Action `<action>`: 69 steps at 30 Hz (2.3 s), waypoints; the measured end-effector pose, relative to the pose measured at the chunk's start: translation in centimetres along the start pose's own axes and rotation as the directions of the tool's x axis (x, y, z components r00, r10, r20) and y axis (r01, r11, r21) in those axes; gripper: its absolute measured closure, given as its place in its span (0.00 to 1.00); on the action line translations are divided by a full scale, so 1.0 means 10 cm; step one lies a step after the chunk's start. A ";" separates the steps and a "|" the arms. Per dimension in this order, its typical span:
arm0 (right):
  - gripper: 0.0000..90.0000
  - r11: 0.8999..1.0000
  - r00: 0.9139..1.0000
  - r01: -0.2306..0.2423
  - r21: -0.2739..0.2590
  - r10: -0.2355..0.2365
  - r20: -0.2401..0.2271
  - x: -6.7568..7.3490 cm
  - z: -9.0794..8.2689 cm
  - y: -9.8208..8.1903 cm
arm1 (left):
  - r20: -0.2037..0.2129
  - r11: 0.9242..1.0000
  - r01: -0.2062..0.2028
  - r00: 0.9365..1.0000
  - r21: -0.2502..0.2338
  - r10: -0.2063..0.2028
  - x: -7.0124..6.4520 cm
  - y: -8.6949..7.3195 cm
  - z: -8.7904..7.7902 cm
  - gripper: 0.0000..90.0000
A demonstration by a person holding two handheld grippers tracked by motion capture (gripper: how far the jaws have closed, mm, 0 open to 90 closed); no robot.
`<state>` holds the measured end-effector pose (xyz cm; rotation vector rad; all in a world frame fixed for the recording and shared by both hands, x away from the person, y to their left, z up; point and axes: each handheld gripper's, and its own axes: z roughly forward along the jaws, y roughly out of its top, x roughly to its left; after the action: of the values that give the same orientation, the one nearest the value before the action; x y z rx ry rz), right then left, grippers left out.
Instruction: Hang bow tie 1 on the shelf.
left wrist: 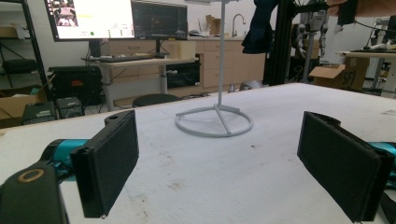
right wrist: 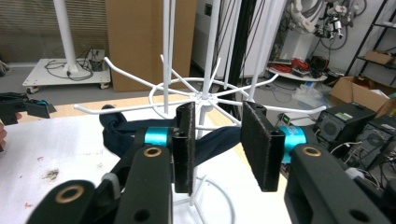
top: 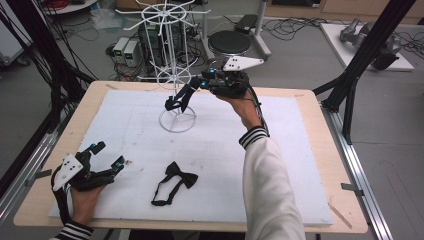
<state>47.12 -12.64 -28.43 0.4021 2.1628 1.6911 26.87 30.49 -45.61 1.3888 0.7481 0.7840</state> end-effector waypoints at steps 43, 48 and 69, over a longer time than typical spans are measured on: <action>0.13 0.986 0.891 -0.062 -0.157 0.126 0.437 1.19 -1.97 -0.92 | -0.012 1.000 0.007 1.000 0.009 -0.007 0.00 0.01 -0.03 0.14; 0.13 0.981 0.884 -0.070 -0.178 0.144 0.445 1.27 -1.97 -1.16 | -0.012 1.000 0.004 1.000 0.008 -0.004 0.00 0.01 -0.03 0.14; 0.13 0.985 0.884 -0.077 -0.157 0.140 0.445 1.31 -1.80 -1.44 | -0.004 1.000 0.010 1.000 -0.008 -0.010 0.01 0.00 -0.05 0.14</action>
<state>27.30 -25.93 -39.94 0.8065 1.7013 1.5910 26.51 30.85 -45.59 1.3757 0.7537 0.7811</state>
